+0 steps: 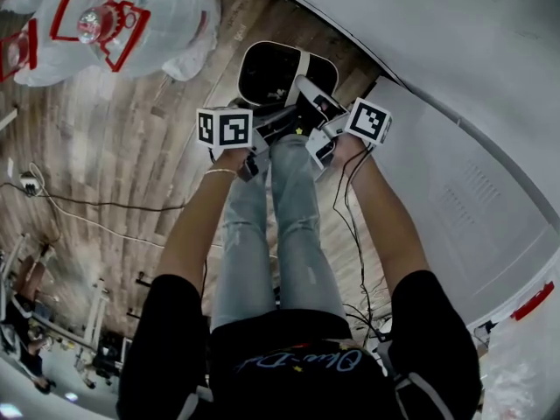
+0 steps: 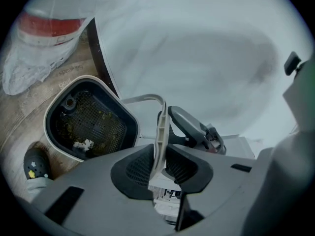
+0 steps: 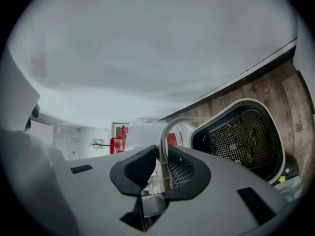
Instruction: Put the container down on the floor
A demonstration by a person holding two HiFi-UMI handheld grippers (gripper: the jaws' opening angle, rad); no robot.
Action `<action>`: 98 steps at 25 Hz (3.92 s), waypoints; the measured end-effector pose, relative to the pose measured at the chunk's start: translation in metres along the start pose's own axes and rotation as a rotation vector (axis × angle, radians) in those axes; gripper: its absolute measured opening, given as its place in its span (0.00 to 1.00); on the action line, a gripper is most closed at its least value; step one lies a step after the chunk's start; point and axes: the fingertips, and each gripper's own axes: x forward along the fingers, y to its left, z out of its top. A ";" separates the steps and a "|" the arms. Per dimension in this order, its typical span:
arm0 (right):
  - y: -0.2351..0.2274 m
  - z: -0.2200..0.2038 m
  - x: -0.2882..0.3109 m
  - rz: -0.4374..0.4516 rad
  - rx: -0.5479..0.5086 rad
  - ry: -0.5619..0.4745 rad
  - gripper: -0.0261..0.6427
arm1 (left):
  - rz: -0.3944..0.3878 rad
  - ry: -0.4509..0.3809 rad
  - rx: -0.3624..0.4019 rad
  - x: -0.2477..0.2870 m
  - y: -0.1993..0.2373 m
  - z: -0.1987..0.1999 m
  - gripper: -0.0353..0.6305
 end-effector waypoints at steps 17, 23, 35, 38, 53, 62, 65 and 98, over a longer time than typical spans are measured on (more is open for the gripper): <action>-0.041 -0.014 0.010 -0.157 -0.031 0.070 0.12 | 0.126 0.060 0.031 0.019 0.050 -0.021 0.18; -0.039 -0.020 0.017 -0.174 -0.072 0.105 0.12 | 0.127 0.028 0.011 0.010 0.057 -0.019 0.21; -0.034 -0.028 0.057 -0.229 -0.124 0.205 0.12 | 0.193 -0.016 -0.009 -0.017 0.081 0.006 0.24; -0.032 -0.034 0.069 -0.243 -0.155 0.251 0.13 | 0.231 -0.002 0.007 -0.028 0.092 0.010 0.28; -0.023 -0.048 0.089 -0.235 -0.172 0.344 0.16 | 0.444 0.050 0.060 -0.066 0.143 0.030 0.28; -0.023 -0.045 0.081 -0.245 -0.161 0.314 0.16 | 0.493 0.044 0.035 -0.075 0.150 0.031 0.28; -0.018 -0.046 0.081 -0.242 -0.161 0.304 0.16 | 0.490 0.033 0.027 -0.079 0.148 0.031 0.27; 0.197 -0.008 -0.081 -0.118 -0.424 -0.101 0.04 | 0.272 -0.157 0.435 -0.147 -0.139 0.060 0.06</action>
